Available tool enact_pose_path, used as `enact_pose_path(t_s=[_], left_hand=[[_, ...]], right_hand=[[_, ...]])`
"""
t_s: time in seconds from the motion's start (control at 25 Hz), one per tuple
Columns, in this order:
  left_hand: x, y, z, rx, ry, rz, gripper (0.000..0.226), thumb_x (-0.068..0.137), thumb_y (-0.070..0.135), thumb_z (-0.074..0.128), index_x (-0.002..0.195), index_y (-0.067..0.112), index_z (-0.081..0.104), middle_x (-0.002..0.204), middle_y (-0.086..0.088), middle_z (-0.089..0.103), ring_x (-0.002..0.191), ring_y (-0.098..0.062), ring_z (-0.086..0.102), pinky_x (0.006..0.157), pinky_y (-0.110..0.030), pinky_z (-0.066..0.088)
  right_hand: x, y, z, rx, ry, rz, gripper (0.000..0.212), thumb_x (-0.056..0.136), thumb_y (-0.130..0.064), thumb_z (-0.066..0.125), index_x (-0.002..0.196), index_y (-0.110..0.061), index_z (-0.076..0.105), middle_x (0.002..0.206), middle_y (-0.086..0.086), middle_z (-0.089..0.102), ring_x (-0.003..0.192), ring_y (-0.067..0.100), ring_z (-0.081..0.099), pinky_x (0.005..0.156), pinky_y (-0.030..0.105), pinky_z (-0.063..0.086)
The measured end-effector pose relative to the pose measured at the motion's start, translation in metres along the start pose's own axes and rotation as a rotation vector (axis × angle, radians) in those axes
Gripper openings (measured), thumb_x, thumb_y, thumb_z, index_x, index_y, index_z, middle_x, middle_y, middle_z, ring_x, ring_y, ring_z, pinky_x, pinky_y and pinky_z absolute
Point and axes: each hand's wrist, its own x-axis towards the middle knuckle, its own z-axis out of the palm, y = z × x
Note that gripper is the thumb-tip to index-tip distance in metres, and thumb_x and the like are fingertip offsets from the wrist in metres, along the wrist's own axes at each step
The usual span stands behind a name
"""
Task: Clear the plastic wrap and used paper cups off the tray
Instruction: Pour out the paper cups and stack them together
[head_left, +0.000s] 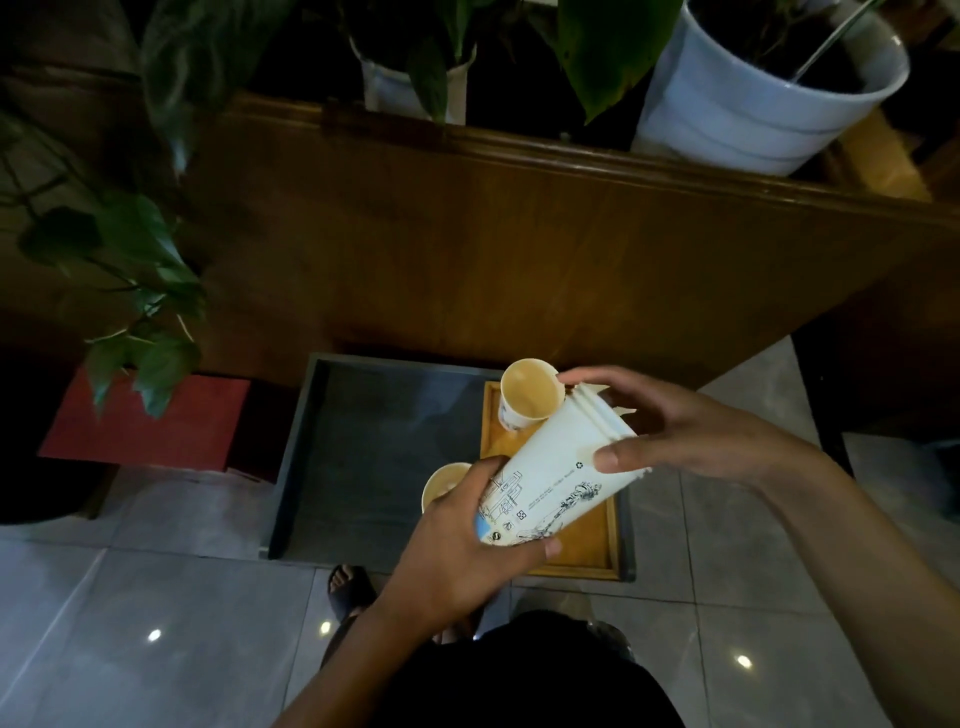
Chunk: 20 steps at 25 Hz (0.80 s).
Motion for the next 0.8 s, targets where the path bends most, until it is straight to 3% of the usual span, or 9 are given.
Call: enact_pose_path(t_s=[0.12,0.2,0.28,0.32,0.4,0.52,0.6,0.8], left_hand=[[0.007,-0.006,0.003,0.081,0.022,0.02,0.069,0.067,0.069,0.078,0.123,0.06,0.038,0.115,0.039,0.053,0.109,0.014,0.052,0.072,-0.011,0.053],[0.012,-0.015,0.003,0.276,0.062,0.035,0.08,0.065,0.079,0.07,0.13,0.053,0.033,0.116,0.041,0.045,0.109,0.017,0.043,0.074,-0.006,0.047],[0.019,-0.028,0.003,0.519,0.112,0.067,0.095,0.063,0.085,0.061,0.14,0.041,0.027,0.126,0.025,0.042,0.111,0.01,0.037,0.089,-0.012,0.041],[0.022,-0.037,0.003,0.627,0.133,0.079,0.1,0.063,0.086,0.057,0.144,0.036,0.024,0.133,0.014,0.041,0.119,0.001,0.035,0.098,-0.022,0.041],[0.026,-0.053,0.003,0.764,0.147,0.055,0.105,0.064,0.084,0.056,0.147,0.031,0.02,0.148,0.002,0.032,0.136,-0.018,0.029,0.113,-0.039,0.035],[0.03,-0.075,0.006,0.808,0.086,-0.013,0.106,0.072,0.073,0.064,0.152,0.028,0.01,0.16,-0.004,0.018,0.149,-0.027,0.015,0.121,-0.047,0.024],[0.033,-0.085,0.009,0.767,0.056,-0.023,0.104,0.079,0.063,0.068,0.154,0.024,0.008,0.16,-0.006,0.018,0.149,-0.028,0.017,0.12,-0.047,0.028],[0.036,-0.095,0.011,0.71,0.06,-0.007,0.091,0.084,0.056,0.066,0.153,0.02,0.02,0.152,-0.002,0.028,0.139,-0.02,0.028,0.115,-0.037,0.035]], right_hand=[[0.0,-0.004,-0.002,-0.053,0.022,-0.019,0.08,0.065,-0.051,0.085,0.137,-0.052,0.051,0.133,-0.005,0.056,0.125,0.013,0.057,0.086,0.035,0.06],[0.001,-0.008,-0.002,-0.113,0.06,-0.027,0.076,0.065,-0.055,0.083,0.134,-0.057,0.05,0.128,-0.017,0.058,0.121,0.007,0.058,0.083,0.032,0.06],[0.003,-0.011,-0.006,-0.195,0.126,-0.01,0.076,0.062,-0.064,0.08,0.131,-0.063,0.048,0.124,-0.031,0.057,0.12,0.002,0.057,0.086,0.034,0.061],[0.004,-0.013,-0.009,-0.234,0.171,0.003,0.077,0.06,-0.068,0.08,0.13,-0.064,0.048,0.125,-0.033,0.056,0.12,0.001,0.056,0.088,0.034,0.061],[0.009,-0.013,-0.014,-0.288,0.254,0.014,0.082,0.06,-0.072,0.081,0.134,-0.061,0.046,0.131,-0.031,0.054,0.123,0.001,0.054,0.09,0.032,0.06],[0.019,-0.009,-0.02,-0.321,0.352,0.026,0.087,0.068,-0.061,0.082,0.142,-0.061,0.036,0.144,-0.018,0.05,0.127,0.011,0.053,0.091,0.038,0.061],[0.028,-0.007,-0.024,-0.348,0.407,0.026,0.088,0.072,-0.054,0.083,0.142,-0.064,0.03,0.145,-0.013,0.048,0.125,0.016,0.053,0.09,0.044,0.061],[0.053,0.001,-0.033,-0.473,0.505,0.016,0.076,0.072,-0.058,0.081,0.136,-0.059,0.04,0.141,-0.006,0.053,0.126,0.019,0.051,0.082,0.031,0.048]])
